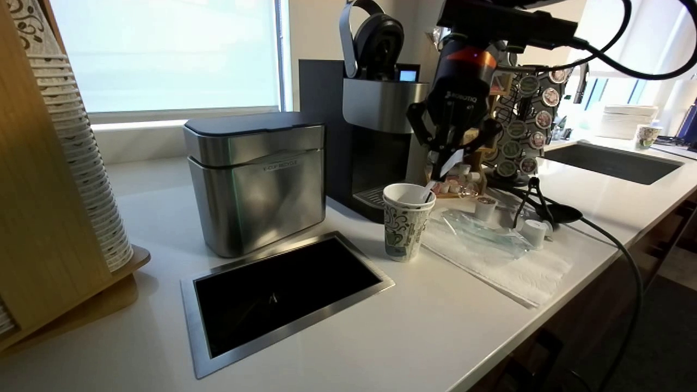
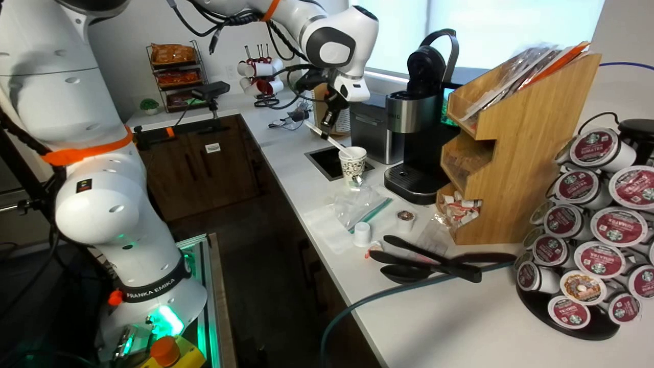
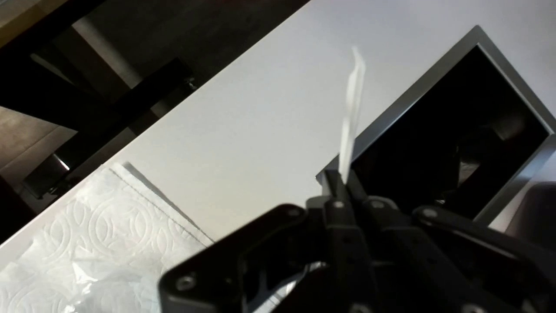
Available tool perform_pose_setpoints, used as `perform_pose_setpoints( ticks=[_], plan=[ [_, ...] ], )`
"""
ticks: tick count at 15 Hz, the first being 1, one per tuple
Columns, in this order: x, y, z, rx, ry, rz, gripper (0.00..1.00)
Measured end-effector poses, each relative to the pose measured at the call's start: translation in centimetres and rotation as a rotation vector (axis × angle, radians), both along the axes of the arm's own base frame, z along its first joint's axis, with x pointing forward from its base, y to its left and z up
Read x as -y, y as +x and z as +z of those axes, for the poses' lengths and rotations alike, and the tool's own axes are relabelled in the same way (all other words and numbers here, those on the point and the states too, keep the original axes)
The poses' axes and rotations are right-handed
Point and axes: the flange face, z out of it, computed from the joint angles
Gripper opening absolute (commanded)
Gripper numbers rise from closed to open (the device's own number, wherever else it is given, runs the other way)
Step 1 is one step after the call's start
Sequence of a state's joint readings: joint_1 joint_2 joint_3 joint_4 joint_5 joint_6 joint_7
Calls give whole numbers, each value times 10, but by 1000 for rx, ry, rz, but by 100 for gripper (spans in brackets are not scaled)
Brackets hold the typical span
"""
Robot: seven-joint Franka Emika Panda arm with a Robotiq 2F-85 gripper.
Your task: Take the straw out of the cup
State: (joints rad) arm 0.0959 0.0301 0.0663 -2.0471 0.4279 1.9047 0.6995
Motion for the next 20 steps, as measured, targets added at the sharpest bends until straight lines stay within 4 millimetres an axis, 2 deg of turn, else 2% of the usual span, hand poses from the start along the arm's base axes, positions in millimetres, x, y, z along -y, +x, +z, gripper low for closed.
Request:
perform_pose_setpoints(
  ticks=[4, 7, 10, 13, 16, 20],
  plan=[
    [-6, -1, 10, 57, -27, 18, 1],
    [-15, -7, 26, 152, -72, 35, 1],
    [-26, -21, 42, 244, -111, 30, 1],
    [-24, -41, 51, 279, -178, -92, 1],
    [4, -62, 45, 284, -203, -240, 1],
    [73, -93, 21, 302, -222, -440, 1]
  ],
)
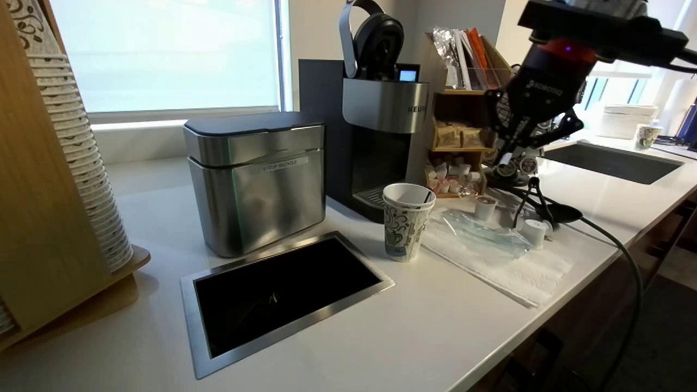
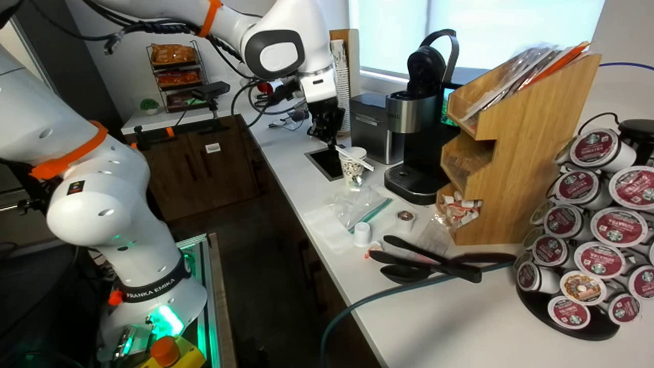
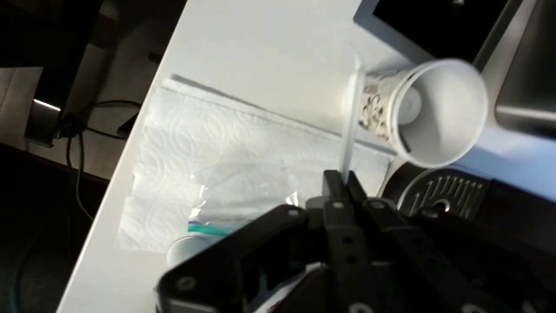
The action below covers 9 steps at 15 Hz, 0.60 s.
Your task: Take the straw out of the cup
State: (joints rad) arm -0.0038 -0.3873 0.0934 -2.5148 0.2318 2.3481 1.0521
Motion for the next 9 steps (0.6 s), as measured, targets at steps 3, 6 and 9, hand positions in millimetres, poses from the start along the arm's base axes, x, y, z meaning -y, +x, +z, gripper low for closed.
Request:
perform_pose_setpoints(
  ticks=[3, 6, 9],
  plan=[
    [56, -25, -15, 51, -10, -127, 1],
    [93, -37, -17, 82, -40, -115, 2],
    [97, -37, -16, 86, -40, -113, 1]
  ],
)
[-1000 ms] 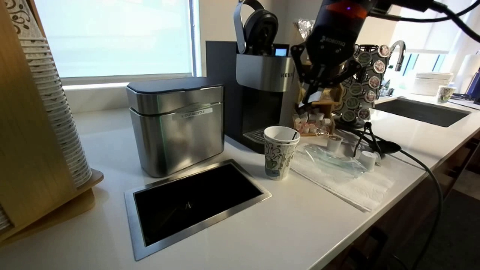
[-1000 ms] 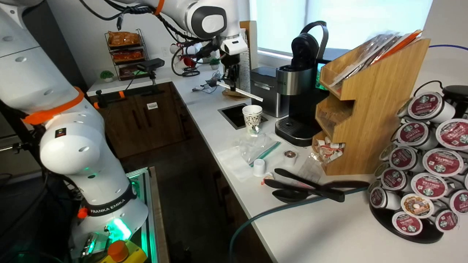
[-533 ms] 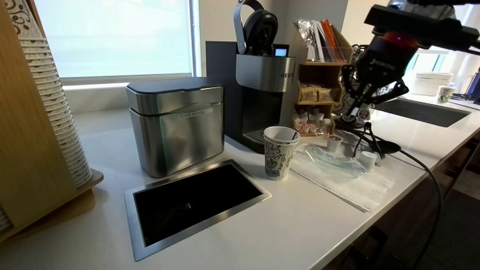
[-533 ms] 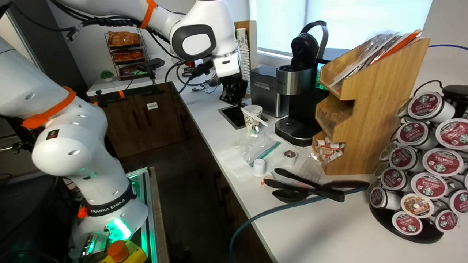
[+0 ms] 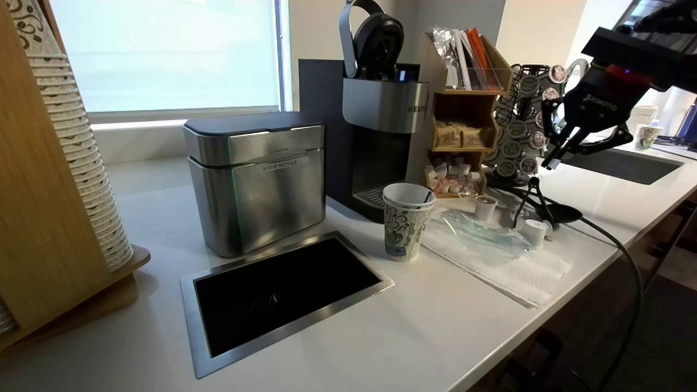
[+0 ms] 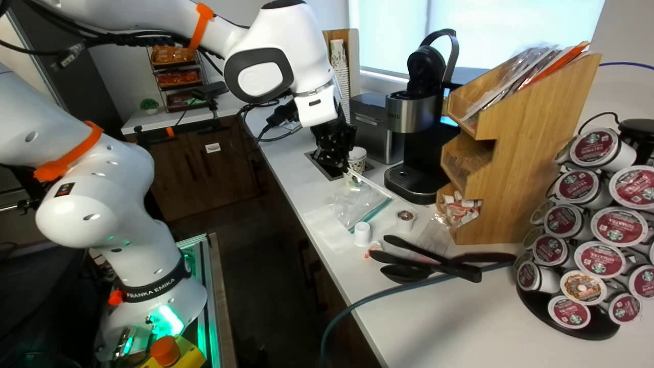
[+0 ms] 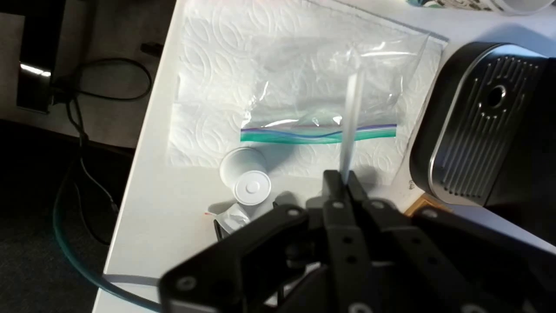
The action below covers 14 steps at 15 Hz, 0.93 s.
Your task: Take the straw out of the cup
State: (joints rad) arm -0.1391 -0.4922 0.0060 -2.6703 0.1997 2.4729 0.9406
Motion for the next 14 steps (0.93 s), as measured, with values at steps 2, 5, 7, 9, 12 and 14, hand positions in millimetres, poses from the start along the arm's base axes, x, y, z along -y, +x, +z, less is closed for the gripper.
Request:
perform_pose_setpoints(
  ticks=[2, 5, 7, 9, 12, 14],
  plan=[
    [-3, 0, 0, 0, -6, 16, 1],
    [7, -2, -1, -10, -60, 105, 1],
    [32, -9, -5, -40, -103, 156, 1],
    [59, -16, -10, -63, -134, 181, 1],
    [92, -21, -31, -105, -139, 174, 1],
    [111, -17, -45, -107, -176, 130, 1]
  ],
)
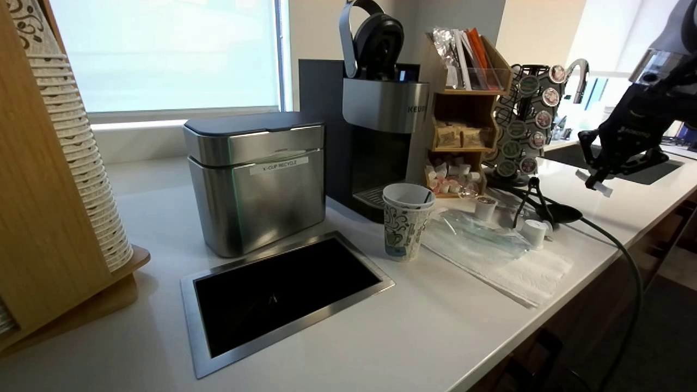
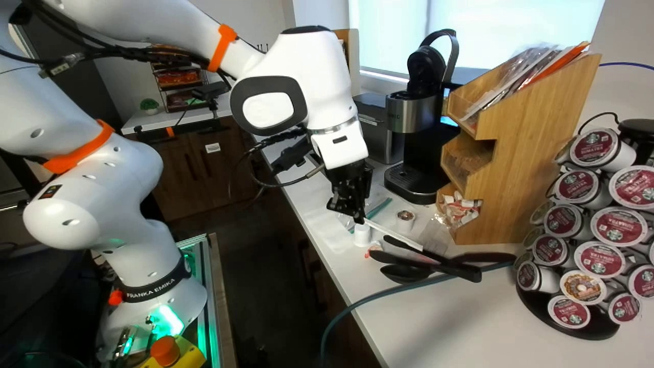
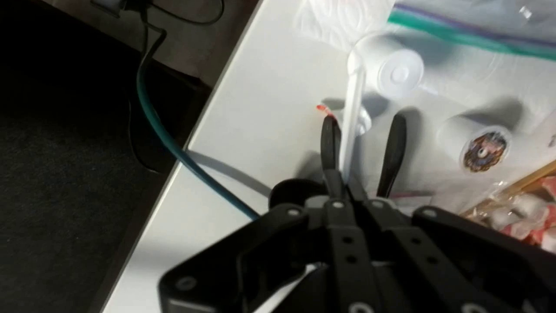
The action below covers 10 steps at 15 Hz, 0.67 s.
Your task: Take the straw out of the cup
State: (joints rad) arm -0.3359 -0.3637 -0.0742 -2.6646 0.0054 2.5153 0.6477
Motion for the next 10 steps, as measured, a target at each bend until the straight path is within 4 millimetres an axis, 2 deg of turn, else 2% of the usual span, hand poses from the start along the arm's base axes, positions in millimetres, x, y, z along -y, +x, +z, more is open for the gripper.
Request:
perform_pose_setpoints(
  ticks=[3, 6, 7, 8, 10],
  plan=[
    [21, 17, -14, 43, -132, -66, 1],
    [30, 38, -18, 43, -269, -94, 1],
    [31, 45, -16, 44, -312, -102, 8],
    [31, 51, -14, 47, -352, -109, 28],
    [28, 61, -12, 45, -416, -125, 42]
  ],
)
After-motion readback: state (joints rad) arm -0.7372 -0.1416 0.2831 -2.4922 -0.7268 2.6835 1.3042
